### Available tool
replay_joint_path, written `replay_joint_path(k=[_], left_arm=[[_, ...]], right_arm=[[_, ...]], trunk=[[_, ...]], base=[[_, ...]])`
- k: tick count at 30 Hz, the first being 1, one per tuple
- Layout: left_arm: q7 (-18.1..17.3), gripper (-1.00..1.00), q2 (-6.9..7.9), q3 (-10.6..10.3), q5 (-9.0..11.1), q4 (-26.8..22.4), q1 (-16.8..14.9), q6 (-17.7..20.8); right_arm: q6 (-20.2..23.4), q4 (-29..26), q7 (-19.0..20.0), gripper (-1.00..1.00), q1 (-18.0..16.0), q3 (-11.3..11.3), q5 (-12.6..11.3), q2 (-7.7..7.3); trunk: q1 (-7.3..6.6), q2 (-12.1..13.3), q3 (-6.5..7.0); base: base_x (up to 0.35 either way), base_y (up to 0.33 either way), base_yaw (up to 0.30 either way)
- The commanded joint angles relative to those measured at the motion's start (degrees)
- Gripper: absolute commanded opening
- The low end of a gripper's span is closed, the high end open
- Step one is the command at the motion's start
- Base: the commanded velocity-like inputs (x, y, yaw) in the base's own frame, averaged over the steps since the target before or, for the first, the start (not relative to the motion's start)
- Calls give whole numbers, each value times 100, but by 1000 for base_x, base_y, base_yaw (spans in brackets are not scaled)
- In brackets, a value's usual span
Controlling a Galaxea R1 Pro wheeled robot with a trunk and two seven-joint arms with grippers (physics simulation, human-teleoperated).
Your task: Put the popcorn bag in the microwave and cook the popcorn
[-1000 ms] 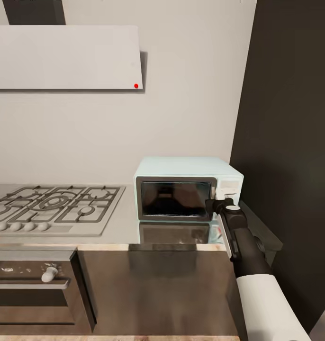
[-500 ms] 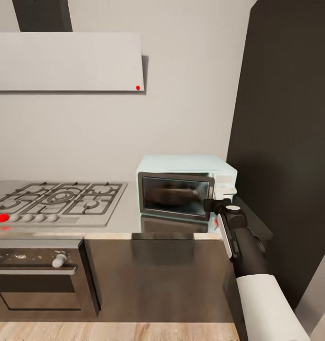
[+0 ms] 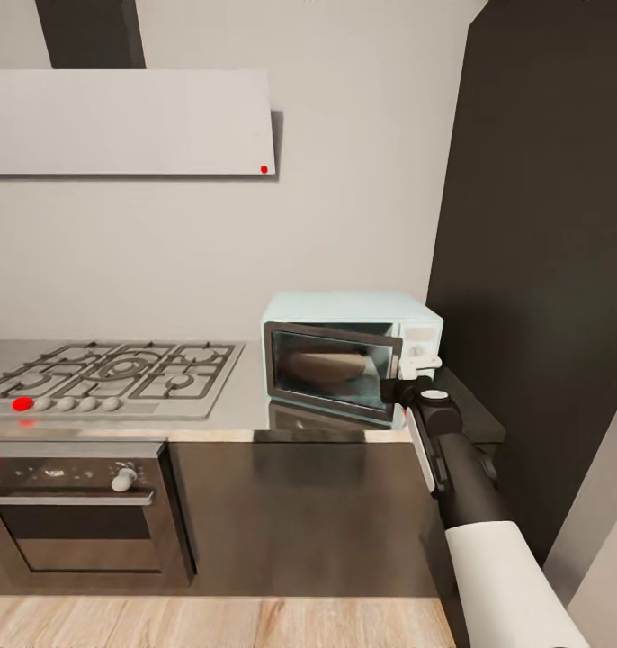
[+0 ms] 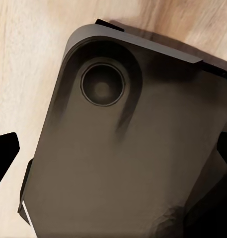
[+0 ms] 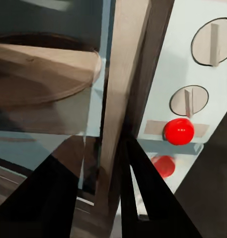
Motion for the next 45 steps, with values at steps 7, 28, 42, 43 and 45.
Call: replay_joint_path(k=[7,28,42,43,45], left_arm=[[-1,100,0,-6,32,-7,4,-11],[4,100,0,-2,37,-13,3,-6],[-1,100,7,-15,23,-16,3,-11],[-1,100,3,-15,23,-16,5,-11],[-1,100,5,-15,23,-16,3,-11]], right_arm=[[77,-49,-31,100,-7,-291,314,-9],[1208,-304,1364,100,-7,-927,337,-1303],[1051,-268,1347,100,-7,-933,321,-1237],[1041,-261,1348,100,-7,-933,305,-1236],[1027,-258,1355,100,-7,-926,278,-1235]], trunk=[[-1,-4,-4],[-1,-4,-4],[-1,-4,-4],[-1,-4,-4],[-1,-4,-4]], base=[[0,0,0],[3,0,0],[209,0,0],[184,0,0],[172,0,0]])
